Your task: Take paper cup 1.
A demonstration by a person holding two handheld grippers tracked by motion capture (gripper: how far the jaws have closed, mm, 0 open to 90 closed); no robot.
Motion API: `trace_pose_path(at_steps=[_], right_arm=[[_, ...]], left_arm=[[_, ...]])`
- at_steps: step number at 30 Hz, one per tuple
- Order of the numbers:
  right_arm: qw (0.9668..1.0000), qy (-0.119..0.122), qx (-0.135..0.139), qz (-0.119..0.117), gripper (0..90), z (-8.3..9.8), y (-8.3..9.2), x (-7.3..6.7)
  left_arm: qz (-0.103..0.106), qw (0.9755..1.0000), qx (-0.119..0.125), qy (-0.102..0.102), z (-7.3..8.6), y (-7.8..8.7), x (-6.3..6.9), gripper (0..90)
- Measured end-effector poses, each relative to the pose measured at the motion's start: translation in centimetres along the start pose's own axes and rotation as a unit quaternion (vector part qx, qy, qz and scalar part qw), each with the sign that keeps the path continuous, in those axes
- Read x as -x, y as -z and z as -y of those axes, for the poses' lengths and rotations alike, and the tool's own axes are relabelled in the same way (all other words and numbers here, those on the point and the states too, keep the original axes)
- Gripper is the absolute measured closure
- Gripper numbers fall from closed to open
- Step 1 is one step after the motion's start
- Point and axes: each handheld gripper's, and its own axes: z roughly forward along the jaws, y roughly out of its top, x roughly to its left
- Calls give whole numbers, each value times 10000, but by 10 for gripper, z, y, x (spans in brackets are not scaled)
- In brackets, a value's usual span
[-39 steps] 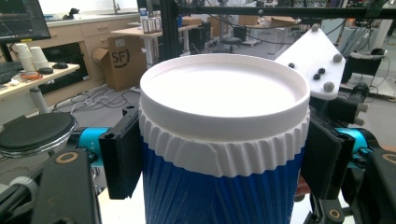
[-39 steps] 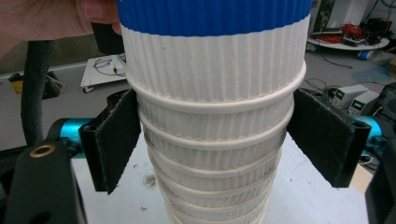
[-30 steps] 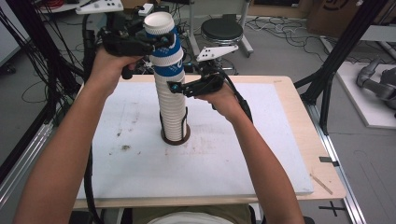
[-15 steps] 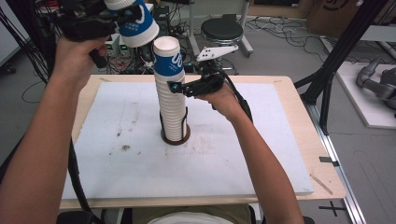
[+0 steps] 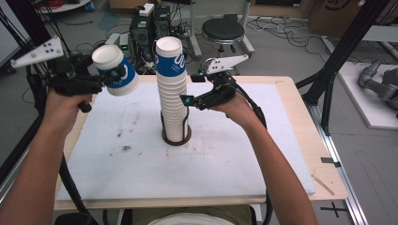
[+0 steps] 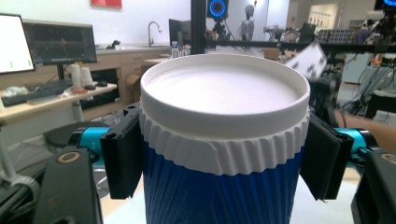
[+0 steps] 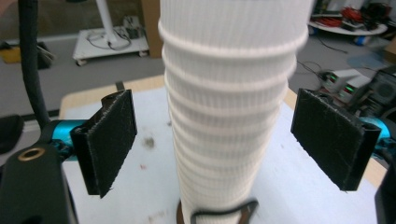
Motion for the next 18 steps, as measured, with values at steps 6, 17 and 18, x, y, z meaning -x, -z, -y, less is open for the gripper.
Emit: trace_pose_path(at_steps=[6, 17, 18], right_arm=[[9999, -17, -31, 124, 147, 26, 21, -3], [9973, -403, -196, 575, 146, 99, 59, -9], [9970, -416, -182, 621, 147, 107, 61, -11]], left_arm=[[72, 9998, -53, 177, 41, 4, 13, 266], [251, 9973, -429, 550, 111, -8, 30, 265], [328, 9968, -546, 485, 117, -13, 34, 265]])
